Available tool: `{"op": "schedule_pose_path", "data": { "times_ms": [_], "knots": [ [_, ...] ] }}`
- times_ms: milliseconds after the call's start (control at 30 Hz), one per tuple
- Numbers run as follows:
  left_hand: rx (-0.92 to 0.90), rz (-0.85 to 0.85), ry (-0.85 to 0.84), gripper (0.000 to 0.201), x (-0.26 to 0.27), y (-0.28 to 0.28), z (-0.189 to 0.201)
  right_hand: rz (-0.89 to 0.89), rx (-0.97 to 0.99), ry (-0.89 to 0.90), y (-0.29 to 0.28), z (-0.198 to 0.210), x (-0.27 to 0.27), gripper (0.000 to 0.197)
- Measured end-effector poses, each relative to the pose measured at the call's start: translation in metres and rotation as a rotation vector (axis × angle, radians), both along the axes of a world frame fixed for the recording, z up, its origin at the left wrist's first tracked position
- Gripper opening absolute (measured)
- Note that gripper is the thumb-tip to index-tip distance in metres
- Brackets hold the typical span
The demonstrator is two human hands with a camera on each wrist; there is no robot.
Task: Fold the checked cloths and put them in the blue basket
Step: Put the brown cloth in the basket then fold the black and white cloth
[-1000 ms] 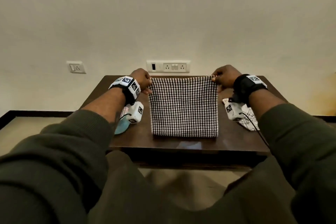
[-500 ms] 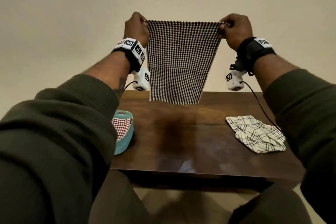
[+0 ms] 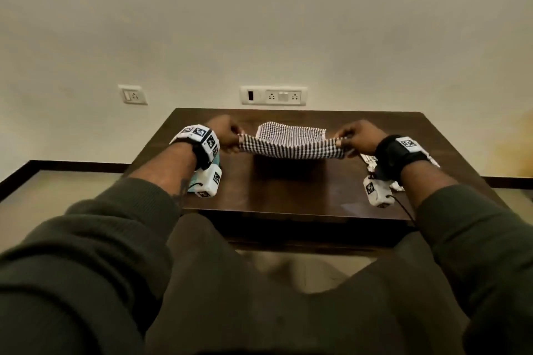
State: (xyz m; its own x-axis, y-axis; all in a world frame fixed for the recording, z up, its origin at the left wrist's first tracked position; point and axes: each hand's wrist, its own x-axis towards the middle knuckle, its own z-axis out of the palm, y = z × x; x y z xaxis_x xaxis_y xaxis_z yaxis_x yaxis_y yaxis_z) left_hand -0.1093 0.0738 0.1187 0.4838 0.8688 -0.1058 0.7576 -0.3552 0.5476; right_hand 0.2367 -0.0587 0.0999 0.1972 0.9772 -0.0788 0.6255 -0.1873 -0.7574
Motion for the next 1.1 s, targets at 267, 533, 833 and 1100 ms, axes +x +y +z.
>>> {"op": "schedule_pose_path", "data": {
  "times_ms": [267,533,833,1100],
  "knots": [
    [-0.467,-0.064,0.172,0.009,-0.024,-0.034,-0.033,0.236,-0.366,0.216,-0.051,-0.026,-0.007,0.005],
    [-0.088,-0.047,0.159,0.013,0.018,0.011,-0.063,-0.015,-0.338,0.189,-0.006,-0.065,0.024,0.007],
    [-0.017,0.147,0.139,0.017,0.090,0.071,-0.153,-0.310,-0.260,-0.103,0.051,-0.141,0.038,0.019],
    [0.006,0.253,0.194,0.023,0.103,0.092,-0.191,-0.430,-0.267,-0.220,0.068,-0.158,0.034,0.020]
  ]
}}
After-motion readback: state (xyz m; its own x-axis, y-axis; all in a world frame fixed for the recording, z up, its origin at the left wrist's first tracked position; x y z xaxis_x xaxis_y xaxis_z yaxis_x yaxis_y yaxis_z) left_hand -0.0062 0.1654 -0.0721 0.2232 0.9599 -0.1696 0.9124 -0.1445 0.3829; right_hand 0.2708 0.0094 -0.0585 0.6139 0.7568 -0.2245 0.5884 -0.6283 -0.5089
